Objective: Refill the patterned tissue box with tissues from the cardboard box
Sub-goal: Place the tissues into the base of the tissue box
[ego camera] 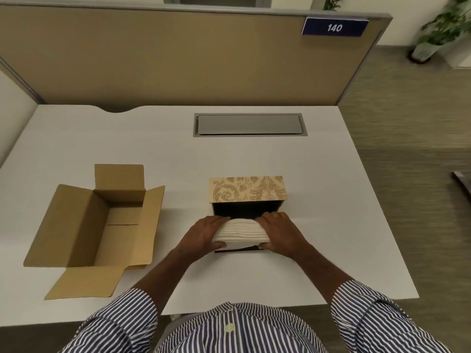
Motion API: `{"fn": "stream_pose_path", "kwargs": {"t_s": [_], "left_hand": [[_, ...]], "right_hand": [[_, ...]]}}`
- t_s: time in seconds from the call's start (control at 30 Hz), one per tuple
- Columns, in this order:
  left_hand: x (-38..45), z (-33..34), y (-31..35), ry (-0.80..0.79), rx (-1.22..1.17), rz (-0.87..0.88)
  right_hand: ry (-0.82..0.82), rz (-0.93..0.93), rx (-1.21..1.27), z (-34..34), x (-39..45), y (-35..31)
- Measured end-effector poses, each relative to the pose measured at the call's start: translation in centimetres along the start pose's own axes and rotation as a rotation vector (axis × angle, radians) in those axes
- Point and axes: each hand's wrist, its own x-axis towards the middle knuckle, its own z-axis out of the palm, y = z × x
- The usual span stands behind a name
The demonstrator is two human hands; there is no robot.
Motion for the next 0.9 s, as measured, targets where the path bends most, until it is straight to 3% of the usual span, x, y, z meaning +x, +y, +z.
{"fn": "stream_pose_path", "kwargs": {"t_s": [0.17,0.43,0.57,0.73,0.9], "left_hand": [[0.4,-0.2,-0.4,0.006,-0.086,-0.043],[0.3,0.7,-0.7,-0.034,-0.369,-0.187],[0.1,0.4,-0.6,0.034,-0.532,-0.195],[-0.2,0.2,-0.6,0.132,-0.862,-0.375],[0.8,0.8,-0.1,0.131,-0.879,-0.556]], "right_hand": [[0.040,-0.021,0.115,0.5,-0.9,1.7],[0.086,0.118,0.608,1.6,-2.5,3.4],[0.087,0.271,0.846,1.7,-2.5,3.4],[0.053,0.407,1.314,1.9,-2.8,3.7],[0.037,0.636,1.543,2.3,-1.8,3.7]]}}
